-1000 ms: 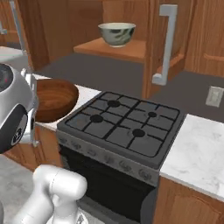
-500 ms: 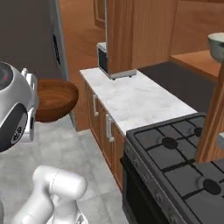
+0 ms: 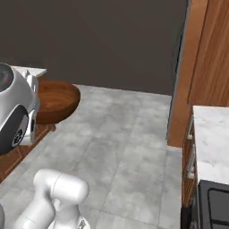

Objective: Pick up the bowls from the cabinet and place each bowl in front of a stool on the dining counter.

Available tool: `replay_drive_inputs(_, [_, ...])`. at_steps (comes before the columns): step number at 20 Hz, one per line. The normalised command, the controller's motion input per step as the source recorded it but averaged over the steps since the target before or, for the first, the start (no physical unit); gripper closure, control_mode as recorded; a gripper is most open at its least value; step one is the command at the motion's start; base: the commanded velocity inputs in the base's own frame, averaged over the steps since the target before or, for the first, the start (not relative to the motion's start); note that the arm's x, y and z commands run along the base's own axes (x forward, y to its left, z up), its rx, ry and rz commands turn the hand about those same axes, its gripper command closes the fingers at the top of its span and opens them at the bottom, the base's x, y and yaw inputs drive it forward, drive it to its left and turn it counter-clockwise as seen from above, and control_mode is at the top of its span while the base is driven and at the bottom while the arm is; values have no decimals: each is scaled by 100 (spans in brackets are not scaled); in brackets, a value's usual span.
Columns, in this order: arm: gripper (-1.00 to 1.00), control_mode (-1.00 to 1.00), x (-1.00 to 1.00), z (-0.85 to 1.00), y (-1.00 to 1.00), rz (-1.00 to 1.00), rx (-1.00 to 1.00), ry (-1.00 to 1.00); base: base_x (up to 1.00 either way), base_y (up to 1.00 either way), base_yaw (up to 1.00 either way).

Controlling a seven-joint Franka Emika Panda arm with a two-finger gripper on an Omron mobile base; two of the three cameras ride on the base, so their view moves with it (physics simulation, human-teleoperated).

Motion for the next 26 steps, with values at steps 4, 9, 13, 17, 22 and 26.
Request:
replay_drive_inputs(4, [100, 100, 0, 0, 0, 0, 0, 0, -1, 45, 94])
replay_drive_inputs(9, [100, 100, 0, 0, 0, 0, 0, 0, 0, 51, 91])
replay_drive_inputs(13, [100, 100, 0, 0, 0, 0, 0, 0, 0, 81, 81])
replay_drive_inputs(17, [100, 100, 0, 0, 0, 0, 0, 0, 7, 100, 51])
replay_drive_inputs(22, [100, 100, 0, 0, 0, 0, 0, 0, 3, 100, 51])
replay_drive_inputs(26, [100, 100, 0, 0, 0, 0, 0, 0, -5, 100, 55])
